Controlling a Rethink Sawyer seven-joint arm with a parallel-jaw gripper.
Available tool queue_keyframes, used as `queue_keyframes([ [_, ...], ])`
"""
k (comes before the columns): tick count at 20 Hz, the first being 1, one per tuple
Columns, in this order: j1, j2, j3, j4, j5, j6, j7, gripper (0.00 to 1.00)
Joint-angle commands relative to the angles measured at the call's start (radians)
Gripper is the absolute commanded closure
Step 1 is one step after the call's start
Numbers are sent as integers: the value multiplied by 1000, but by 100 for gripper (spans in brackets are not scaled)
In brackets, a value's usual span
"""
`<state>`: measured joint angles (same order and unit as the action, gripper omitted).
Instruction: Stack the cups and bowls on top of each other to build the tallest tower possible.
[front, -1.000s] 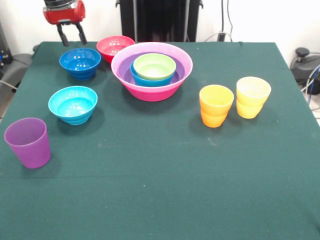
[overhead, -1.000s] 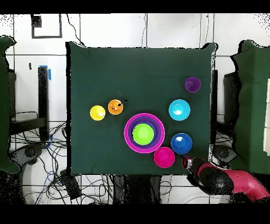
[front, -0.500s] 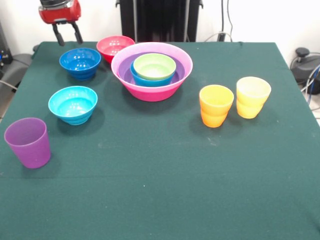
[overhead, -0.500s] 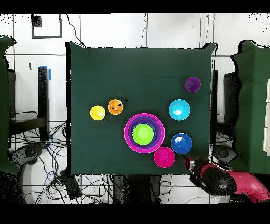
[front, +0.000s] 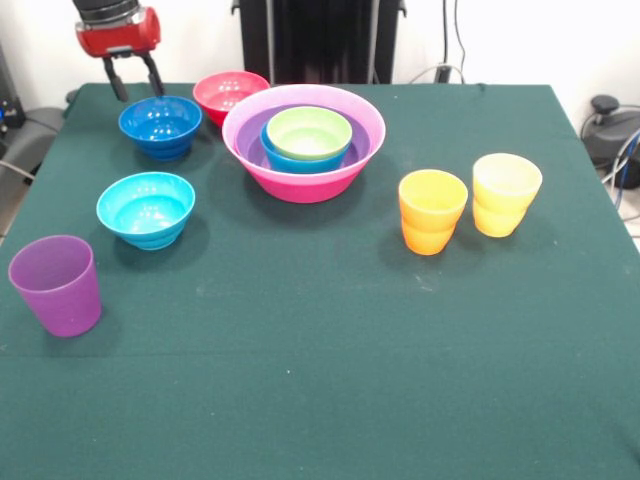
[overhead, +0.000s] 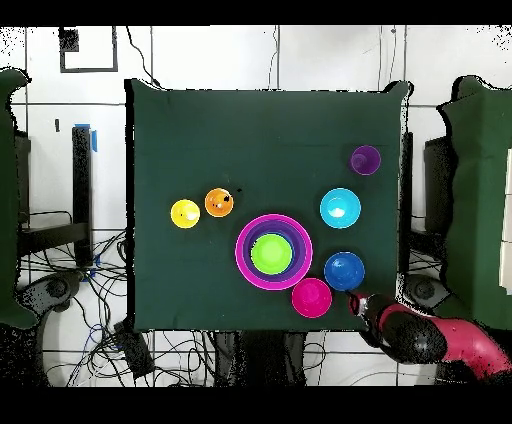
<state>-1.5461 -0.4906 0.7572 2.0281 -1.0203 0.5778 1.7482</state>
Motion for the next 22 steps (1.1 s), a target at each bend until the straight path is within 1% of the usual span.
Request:
queue_keyframes([
  [1,80,87,-41,-116,-103,3,-217,0],
  [10,86,99,-50,-119,-119,-14,-202,0],
  [16,56,88,-23,-129,-81,34,-265,0],
  [22,51,90,-17,-131,-72,42,-273,0],
])
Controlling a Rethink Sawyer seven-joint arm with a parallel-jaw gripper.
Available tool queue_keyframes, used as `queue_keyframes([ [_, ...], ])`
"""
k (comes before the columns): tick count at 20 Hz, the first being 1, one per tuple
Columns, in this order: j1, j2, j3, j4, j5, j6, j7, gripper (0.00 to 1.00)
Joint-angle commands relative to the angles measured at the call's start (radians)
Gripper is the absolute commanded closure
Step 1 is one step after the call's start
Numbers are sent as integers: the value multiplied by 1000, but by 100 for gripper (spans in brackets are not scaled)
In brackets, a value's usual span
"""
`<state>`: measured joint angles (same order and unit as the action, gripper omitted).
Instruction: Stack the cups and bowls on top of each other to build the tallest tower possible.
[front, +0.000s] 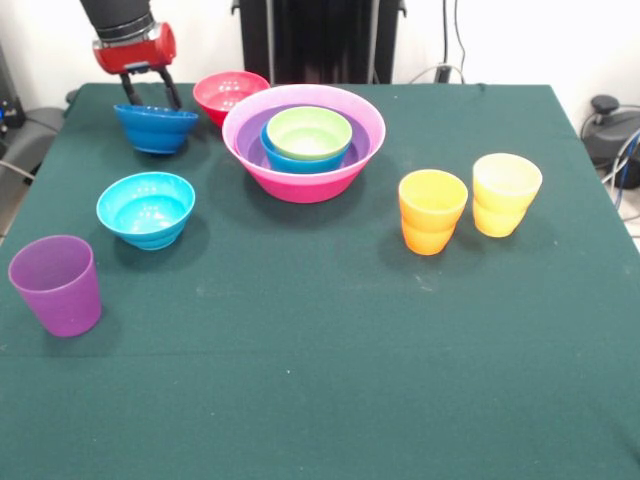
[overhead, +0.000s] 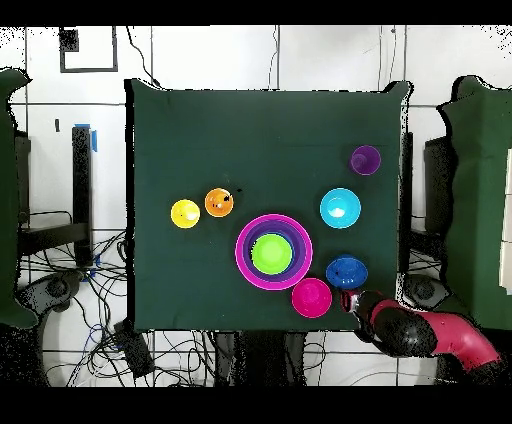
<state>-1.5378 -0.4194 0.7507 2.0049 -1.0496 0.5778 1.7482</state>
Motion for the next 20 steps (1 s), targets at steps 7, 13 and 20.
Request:
queue_keyframes([
  [7,47,-21,1,-80,-23,51,-256,0],
  [13,48,-29,5,-75,-18,53,-254,0],
  [20,51,-41,7,-67,-12,55,-248,0],
])
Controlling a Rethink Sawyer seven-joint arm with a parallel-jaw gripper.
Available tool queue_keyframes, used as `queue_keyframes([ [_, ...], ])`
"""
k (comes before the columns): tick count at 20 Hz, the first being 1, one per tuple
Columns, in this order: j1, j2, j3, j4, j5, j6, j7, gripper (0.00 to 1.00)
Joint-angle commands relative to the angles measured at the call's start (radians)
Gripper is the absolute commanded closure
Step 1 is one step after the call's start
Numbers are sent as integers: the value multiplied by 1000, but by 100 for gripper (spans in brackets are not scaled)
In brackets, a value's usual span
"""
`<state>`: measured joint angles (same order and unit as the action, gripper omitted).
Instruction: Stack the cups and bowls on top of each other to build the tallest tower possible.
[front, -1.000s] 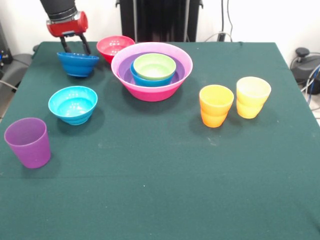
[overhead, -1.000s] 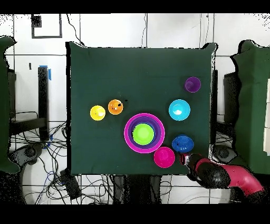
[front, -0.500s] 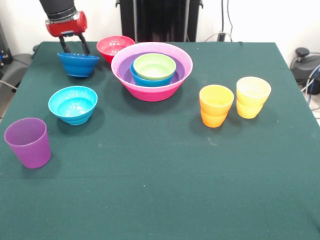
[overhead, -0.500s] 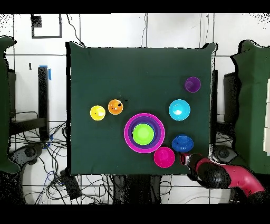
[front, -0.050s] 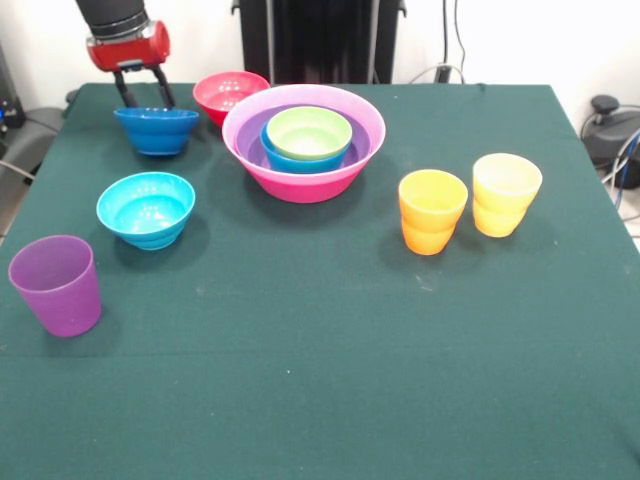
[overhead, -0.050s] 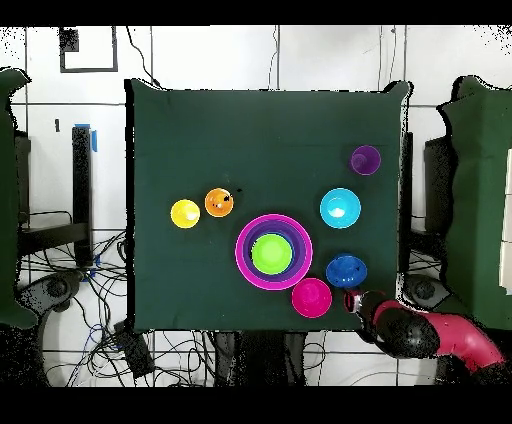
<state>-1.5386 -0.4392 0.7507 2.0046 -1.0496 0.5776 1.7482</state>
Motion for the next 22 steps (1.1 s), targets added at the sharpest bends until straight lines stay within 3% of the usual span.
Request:
queue_keyframes([
  [1,52,-26,8,-64,-10,56,-247,0],
  [14,57,-196,62,27,116,117,-247,0],
  [22,105,-234,55,39,141,112,-213,0],
])
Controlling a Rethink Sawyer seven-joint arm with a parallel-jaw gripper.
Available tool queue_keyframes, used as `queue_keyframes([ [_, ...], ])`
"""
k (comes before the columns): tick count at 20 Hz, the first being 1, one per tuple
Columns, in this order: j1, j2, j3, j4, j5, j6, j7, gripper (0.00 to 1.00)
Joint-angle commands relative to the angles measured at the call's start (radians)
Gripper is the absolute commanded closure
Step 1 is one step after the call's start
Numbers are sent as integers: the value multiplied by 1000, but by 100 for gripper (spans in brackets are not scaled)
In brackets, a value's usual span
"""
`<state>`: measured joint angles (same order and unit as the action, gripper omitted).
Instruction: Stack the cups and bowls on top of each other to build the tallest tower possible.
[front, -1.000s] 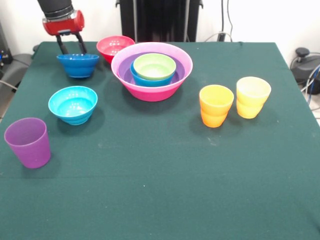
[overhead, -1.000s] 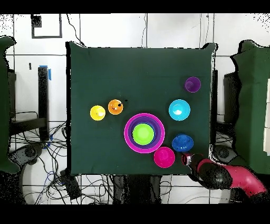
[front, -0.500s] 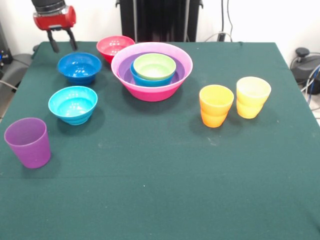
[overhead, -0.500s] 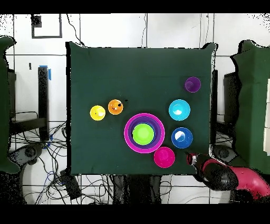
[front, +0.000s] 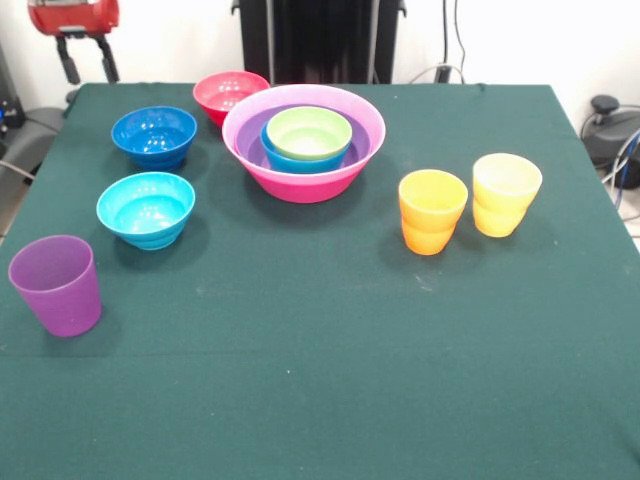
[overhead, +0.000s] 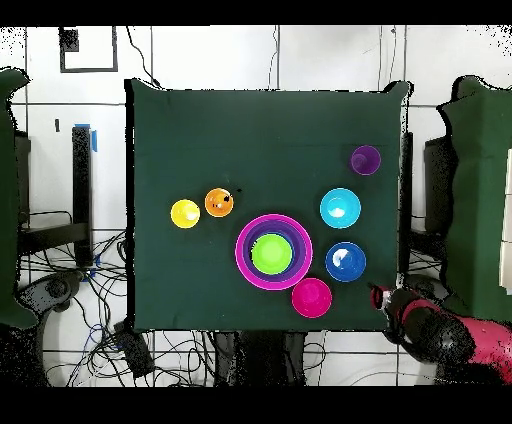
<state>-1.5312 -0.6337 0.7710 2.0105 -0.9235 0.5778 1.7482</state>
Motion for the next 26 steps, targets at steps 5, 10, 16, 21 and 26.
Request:
queue_keyframes([
  [5,127,-18,7,26,-12,78,-177,0],
  [10,162,12,-22,10,-39,52,-144,0],
  [16,190,32,-47,1,-46,36,-117,0],
  [21,202,9,-39,-2,-23,60,-134,0],
  [26,205,48,-47,-34,-35,59,-149,0],
])
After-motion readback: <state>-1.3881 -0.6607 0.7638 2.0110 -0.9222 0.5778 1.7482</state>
